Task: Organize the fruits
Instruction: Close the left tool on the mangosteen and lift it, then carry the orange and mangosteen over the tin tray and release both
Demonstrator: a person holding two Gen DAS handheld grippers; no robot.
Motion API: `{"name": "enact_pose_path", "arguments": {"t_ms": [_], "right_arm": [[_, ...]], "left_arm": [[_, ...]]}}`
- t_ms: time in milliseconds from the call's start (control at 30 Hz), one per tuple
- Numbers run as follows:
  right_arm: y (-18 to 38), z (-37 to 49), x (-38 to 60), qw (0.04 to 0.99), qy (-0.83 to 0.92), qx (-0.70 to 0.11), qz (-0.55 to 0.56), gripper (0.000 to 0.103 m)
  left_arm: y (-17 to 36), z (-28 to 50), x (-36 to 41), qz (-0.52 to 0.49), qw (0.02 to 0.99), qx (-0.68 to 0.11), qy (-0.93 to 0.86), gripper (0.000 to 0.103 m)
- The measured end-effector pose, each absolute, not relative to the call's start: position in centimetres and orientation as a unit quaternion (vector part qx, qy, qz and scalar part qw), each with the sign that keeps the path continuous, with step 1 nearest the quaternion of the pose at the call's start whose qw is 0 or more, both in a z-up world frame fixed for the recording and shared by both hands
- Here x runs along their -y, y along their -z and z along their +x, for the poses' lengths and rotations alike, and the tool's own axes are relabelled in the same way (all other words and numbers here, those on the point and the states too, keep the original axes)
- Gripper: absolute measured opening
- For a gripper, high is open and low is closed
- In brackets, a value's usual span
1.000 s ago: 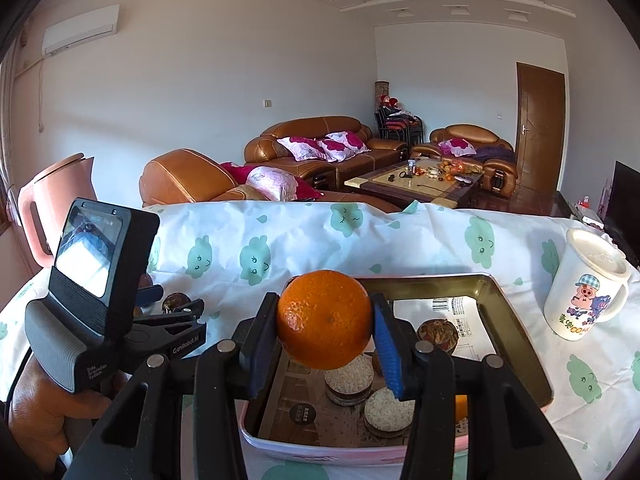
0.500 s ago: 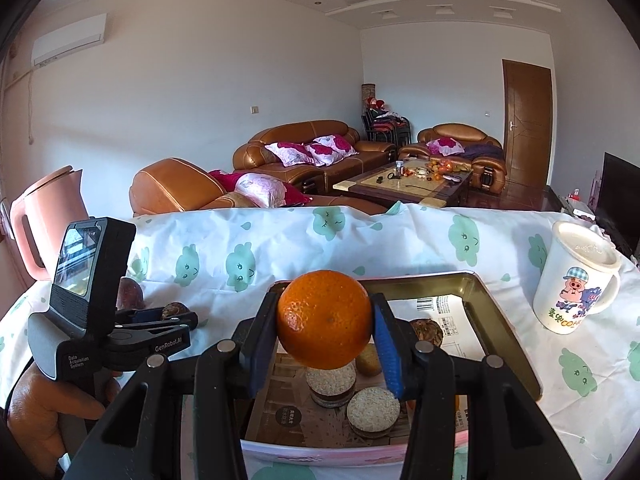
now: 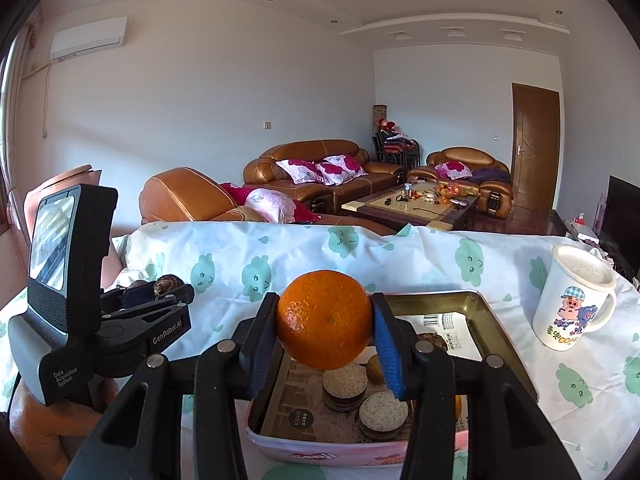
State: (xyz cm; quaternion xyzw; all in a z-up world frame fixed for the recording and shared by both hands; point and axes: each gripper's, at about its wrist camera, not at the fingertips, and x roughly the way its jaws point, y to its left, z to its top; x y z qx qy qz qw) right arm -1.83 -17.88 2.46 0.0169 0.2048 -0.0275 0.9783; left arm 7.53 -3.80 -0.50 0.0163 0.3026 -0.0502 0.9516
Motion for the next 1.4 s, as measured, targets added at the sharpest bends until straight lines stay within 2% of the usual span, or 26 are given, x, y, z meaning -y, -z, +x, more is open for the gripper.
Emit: {"name": "enact_pose_path", "arguments": {"t_ms": [767,1400], "right_arm": [[-2.2,-3.8,23.6,0.973,0.067,-0.216,0.035,0.048],[-3.0,-4.6,26.6,0.975,0.108,-0.192,0.019,0.048]], "left_arm": [[-1.0,2.9,7.8,0.039,0.961,-0.253,0.108,0.04],[-1.1,2.6,13.0,0.056,0.954,-0.254,0.146,0.04]]}}
